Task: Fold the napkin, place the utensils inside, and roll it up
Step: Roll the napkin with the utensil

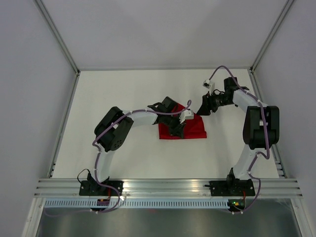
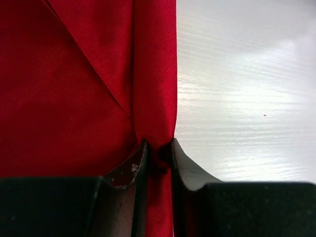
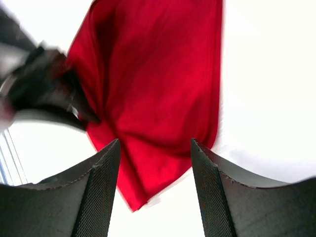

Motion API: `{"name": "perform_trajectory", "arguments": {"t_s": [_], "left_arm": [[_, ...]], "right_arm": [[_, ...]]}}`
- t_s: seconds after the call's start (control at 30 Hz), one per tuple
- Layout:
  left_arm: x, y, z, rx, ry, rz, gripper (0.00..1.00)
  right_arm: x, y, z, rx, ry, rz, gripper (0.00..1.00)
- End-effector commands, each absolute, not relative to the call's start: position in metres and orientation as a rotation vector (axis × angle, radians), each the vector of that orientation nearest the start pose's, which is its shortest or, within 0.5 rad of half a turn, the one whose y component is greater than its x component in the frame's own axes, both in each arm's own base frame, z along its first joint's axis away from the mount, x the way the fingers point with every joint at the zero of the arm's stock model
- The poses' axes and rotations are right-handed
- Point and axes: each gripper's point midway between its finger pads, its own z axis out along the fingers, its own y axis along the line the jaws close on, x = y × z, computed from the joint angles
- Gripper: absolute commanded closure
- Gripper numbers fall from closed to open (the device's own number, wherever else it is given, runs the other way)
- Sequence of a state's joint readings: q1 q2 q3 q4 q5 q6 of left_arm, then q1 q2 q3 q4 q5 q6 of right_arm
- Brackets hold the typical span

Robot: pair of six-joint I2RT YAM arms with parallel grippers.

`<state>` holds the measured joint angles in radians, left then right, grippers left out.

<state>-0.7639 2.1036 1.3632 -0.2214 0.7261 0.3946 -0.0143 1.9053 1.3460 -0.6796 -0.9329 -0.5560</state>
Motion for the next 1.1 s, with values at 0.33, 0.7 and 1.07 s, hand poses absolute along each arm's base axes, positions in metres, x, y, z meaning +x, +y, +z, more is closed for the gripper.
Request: {"name": "perform_trajectory", "arguments": {"t_s": [0.33,0.7,1.07], "left_arm": [[0.234,-0.376,-0.019,1.425,2.310,-1.564,0.98],[0.238,-0.379,-0.018,1.368,2.334,-1.658,0.98],[0.237,-0.375,-0.012,1.370,2.329,-1.677,0.97]], "right_arm": [[0.298,0.151,0.078,-1.426,1.786,0.396,0.32],[0.256,0.198,0.033,-1.719,1.693,0.287,0.32],[0.246,0.208,0.008,-1.789,1.730,0.256,0.64]]}}
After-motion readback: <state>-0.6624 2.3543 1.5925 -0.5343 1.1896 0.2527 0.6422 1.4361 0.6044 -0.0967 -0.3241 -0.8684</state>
